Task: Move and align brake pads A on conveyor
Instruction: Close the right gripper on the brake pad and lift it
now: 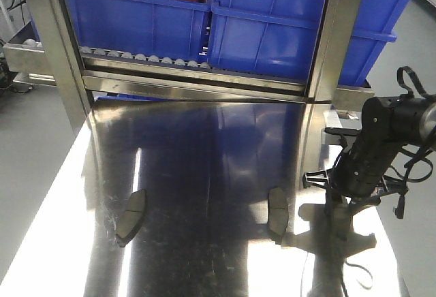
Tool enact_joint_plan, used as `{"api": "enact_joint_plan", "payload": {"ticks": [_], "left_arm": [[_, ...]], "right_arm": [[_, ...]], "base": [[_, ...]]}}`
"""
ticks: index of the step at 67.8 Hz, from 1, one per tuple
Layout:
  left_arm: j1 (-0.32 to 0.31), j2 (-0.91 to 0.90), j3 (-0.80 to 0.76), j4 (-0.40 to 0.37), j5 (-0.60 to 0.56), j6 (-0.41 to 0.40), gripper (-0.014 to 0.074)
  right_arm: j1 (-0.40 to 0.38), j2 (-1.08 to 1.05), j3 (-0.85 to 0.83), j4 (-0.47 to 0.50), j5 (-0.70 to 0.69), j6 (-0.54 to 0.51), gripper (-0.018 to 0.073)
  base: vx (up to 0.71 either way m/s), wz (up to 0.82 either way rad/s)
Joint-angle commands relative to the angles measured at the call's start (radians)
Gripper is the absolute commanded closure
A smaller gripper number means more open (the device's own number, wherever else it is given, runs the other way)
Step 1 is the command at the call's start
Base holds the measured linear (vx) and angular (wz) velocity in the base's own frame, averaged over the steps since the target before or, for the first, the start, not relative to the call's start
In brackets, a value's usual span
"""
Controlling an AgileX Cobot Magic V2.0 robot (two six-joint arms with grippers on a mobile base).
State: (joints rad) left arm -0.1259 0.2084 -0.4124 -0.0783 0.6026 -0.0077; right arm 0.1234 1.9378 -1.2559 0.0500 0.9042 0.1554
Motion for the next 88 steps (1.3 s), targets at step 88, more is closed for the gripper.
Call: {"api": "enact_joint_plan", "payload": {"ticks": [88], "left_arm": [[-0.003, 0.010, -0.026, -0.011, -0.091, -0.010, 0.0603]], "right_arm": [[-0.002, -1.159, 0.664, 0.004, -0.627, -0.189, 0.0564]], "base": [[0.00, 0.00]]}}
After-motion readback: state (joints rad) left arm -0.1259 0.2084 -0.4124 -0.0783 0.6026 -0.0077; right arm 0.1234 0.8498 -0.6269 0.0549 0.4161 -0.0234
